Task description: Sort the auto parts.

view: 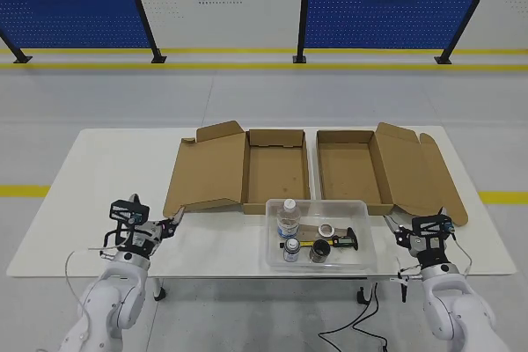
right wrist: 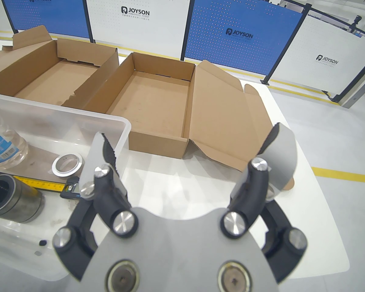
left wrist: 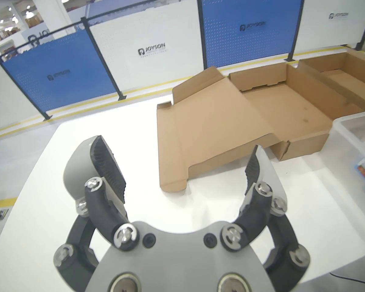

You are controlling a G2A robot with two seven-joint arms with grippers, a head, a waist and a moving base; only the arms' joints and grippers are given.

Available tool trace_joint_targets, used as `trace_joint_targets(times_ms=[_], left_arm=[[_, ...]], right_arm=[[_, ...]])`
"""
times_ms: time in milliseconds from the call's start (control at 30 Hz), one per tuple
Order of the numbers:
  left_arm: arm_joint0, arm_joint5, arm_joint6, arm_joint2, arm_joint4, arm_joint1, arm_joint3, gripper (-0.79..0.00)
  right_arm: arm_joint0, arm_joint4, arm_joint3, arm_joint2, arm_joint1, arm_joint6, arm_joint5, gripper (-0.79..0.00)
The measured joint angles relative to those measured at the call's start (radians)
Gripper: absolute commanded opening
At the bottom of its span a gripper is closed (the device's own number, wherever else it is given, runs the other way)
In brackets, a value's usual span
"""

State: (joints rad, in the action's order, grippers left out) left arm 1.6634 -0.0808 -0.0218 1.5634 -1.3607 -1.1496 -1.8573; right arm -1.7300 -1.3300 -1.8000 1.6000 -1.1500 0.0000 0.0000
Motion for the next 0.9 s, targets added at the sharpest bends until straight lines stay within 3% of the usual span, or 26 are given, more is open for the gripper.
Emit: trace_joint_targets(times_ms=[267,500,700,900], left_arm=[[-0.156,-0.189,-0.016,-0.12,-0.001,-0.004,-0.034,0.0],[-0.284,-0.313,-0.035,-0.318,0.067,-0.026,-0.004,0.0],[-0.382,-0.333,-0.072,-0.468,0.101,-0.052,0.071,0.0],[-0.471,-0.263,-0.083,-0.585,0.056,-0.082,0.203,0.0]], right_arm=[[0.0,0.0,0.0,0.0,0.0,0.0,0.0,0.0],[0.0,0.0,0.0,0.0,0.0,0.0,0.0,0.0],[0.0,0.0,0.0,0.0,0.0,0.0,0.0,0.0],[0.0,0.0,0.0,0.0,0.0,0.0,0.0,0.0]])
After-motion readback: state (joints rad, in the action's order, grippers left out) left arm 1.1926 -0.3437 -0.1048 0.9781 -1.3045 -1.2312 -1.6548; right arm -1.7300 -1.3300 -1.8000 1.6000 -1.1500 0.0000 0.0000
